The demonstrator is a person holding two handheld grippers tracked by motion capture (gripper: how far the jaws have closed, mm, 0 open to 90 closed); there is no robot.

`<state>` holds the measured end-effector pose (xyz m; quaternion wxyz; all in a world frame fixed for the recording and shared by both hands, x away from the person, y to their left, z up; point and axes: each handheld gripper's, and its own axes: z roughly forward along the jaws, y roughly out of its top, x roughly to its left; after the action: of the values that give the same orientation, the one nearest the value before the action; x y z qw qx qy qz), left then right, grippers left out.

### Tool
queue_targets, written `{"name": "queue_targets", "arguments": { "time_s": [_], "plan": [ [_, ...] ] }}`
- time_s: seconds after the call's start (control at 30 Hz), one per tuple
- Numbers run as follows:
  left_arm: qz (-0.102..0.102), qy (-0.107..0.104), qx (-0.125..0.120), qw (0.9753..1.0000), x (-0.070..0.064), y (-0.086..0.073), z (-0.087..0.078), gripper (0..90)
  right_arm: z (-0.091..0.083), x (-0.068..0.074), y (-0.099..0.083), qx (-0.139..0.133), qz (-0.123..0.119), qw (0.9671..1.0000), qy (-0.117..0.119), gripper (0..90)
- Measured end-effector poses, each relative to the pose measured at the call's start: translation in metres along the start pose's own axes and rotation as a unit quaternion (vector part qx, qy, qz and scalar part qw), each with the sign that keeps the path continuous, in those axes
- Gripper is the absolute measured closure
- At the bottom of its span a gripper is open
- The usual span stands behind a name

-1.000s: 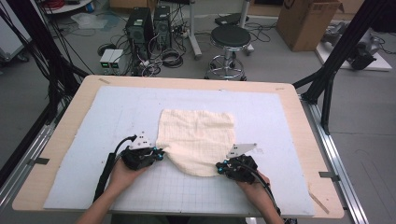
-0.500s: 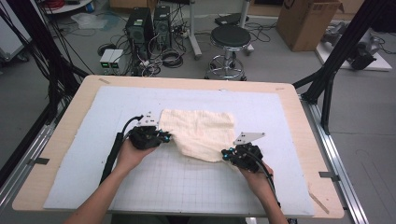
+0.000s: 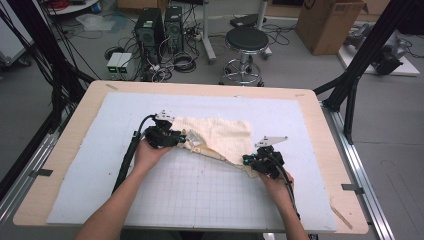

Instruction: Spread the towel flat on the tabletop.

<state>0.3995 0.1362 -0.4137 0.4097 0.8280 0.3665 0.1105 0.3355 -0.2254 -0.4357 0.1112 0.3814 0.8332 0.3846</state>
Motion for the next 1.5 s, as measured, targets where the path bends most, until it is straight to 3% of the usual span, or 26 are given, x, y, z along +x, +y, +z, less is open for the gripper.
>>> {"name": "queue_targets", "arguments": {
  "time_s": [0.13,0.27,0.47,0.63,0.77,0.83,0.97,1.17,1.33,1.5],
  "plan": [
    [0.019,-0.027,-0.015,0.9993,-0.014,0.003,-0.003,70.0,-0.002,0.002,0.001,-0.004,-0.009,0.9999,-0.004,87.5],
    [0.045,-0.035,-0.002,0.9984,-0.024,0.003,0.0,71.0,-0.005,0.006,0.001,-0.006,-0.01,0.9999,-0.004,86.6],
    [0.045,-0.049,0.009,0.9978,-0.025,0.0,0.011,64.2,-0.004,0.009,0.001,-0.007,-0.017,0.9998,-0.001,85.9],
    [0.041,-0.043,0.019,0.998,-0.024,-0.004,0.022,62.7,-0.005,0.01,0.002,-0.01,-0.02,0.9997,0.0,85.6],
    [0.025,-0.029,0.01,0.9992,-0.023,-0.004,0.025,70.9,-0.005,0.01,0.002,-0.009,-0.02,0.9998,-0.001,85.3],
    [0.027,-0.017,0.009,0.9995,-0.024,-0.004,0.026,77.8,-0.004,0.011,0.002,-0.009,-0.019,0.9998,-0.002,85.3],
    [0.035,-0.019,0.009,0.9992,-0.025,-0.004,0.024,88.5,-0.004,0.011,0.002,-0.009,-0.024,0.9997,-0.002,85.3],
    [0.055,-0.019,0.007,0.9983,-0.026,-0.001,0.011,89.0,-0.006,0.013,0.003,-0.01,-0.027,0.9996,0.0,85.4],
    [0.067,-0.022,-0.006,0.9975,-0.028,-0.003,-0.012,89.1,-0.01,0.016,0.003,-0.019,-0.03,0.9993,0.006,85.7],
    [0.083,-0.022,-0.017,0.9962,-0.034,-0.014,-0.037,89.1,-0.014,0.024,0.003,-0.023,-0.042,0.9987,0.016,86.3]
  ]
}}
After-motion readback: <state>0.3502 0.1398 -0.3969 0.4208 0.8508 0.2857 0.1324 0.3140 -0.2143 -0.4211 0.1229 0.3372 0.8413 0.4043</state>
